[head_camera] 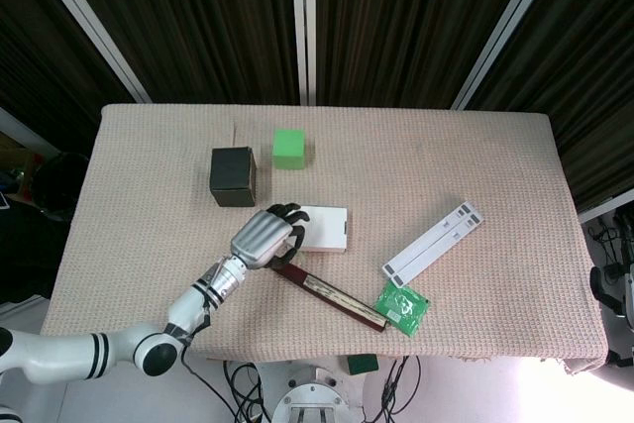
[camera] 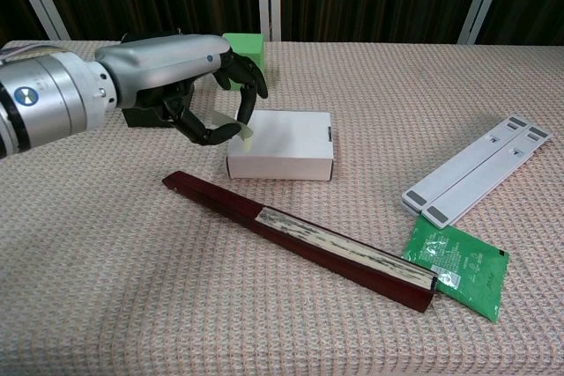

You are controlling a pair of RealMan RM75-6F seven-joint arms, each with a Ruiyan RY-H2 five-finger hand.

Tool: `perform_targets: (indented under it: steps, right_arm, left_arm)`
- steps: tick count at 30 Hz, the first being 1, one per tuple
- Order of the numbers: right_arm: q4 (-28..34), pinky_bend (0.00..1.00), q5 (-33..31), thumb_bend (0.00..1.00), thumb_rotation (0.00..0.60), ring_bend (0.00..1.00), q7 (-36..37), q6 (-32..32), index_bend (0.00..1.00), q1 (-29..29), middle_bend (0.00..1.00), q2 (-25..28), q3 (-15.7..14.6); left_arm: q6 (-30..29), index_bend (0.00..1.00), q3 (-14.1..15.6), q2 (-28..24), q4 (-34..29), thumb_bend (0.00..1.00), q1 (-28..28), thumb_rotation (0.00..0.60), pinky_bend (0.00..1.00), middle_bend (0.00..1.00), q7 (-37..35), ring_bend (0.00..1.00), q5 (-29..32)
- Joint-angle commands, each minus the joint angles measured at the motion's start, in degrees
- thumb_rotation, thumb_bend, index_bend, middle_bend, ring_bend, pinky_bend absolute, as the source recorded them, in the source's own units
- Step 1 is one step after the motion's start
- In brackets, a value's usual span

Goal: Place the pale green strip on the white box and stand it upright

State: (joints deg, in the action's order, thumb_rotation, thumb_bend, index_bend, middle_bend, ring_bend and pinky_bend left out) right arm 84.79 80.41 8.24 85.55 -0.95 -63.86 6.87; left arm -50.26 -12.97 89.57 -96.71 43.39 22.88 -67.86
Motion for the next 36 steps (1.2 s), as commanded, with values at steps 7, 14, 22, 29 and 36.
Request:
perform_targets:
  steps: [7, 14, 22, 29, 36]
  right_arm:
    - [-0.73, 0.00, -0.38, 0.43, 0.600, 0.00, 0.65, -0.12, 0.00, 0.00, 0.00, 0.06, 0.21]
    - [-0.59, 0.00, -0.99, 0.43, 0.600, 0.00, 2.50, -1.33, 0.00, -0.08, 0.00, 0.56, 0.21]
    - [-0.25, 0.00, -1.14, 0.43, 0.600, 0.00, 3.00, -2.14, 0.00, -0.31, 0.00, 0.82, 0.12]
    - [-0.30, 0.00, -2.05, 0.43, 0.600, 0.00, 2.73, -2.91, 0.00, -0.57, 0.00, 0.64, 0.39]
    - [-0.31, 0.00, -2.83, 0.43, 0.600, 0.00, 2.56, -3.20, 0.00, -0.60, 0.00, 0.43, 0.66]
  left_arm:
    - [4.95, 0.62, -2.73, 3.75, 8.15, 0.46, 7.32, 0.600, 0.27, 0.25, 1.12, 0.15, 4.38]
    - [9.03, 0.63, -2.63, 4.45, 13.79, 0.46, 11.37, 0.600, 0.26, 0.25, 1.15, 0.15, 8.98]
    - [10.63, 0.63, -1.63, 5.85, 18.83, 0.46, 13.28, 0.600, 0.23, 0.25, -2.03, 0.15, 9.12]
    - [11.72, 0.63, -0.98, 6.59, 21.22, 0.46, 14.20, 0.600, 0.23, 0.25, -5.42, 0.15, 8.53]
    - [12.25, 0.63, -0.97, 7.94, 23.08, 0.46, 15.36, 0.600, 0.23, 0.26, -7.88, 0.15, 8.13]
